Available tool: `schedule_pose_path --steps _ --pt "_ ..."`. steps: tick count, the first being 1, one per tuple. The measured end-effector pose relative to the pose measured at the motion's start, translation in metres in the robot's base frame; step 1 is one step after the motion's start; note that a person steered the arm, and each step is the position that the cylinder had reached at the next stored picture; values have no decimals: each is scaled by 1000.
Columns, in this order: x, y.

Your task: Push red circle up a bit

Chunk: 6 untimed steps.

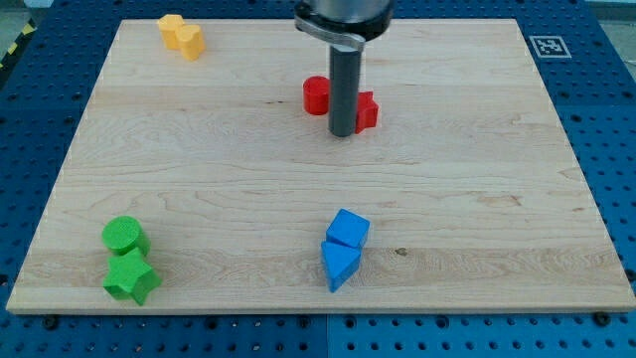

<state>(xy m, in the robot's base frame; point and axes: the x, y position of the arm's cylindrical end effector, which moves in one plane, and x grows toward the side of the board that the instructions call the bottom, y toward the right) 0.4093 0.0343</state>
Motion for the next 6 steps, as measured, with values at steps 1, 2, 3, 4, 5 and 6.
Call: schedule_pose_path --steps 1,2,3,4,5,6 --pt "0 0" --pt "-1 -33" --pt "-25 -58" --pt "-38 -58" --pt "-36 -56" --pt "-30 -21"
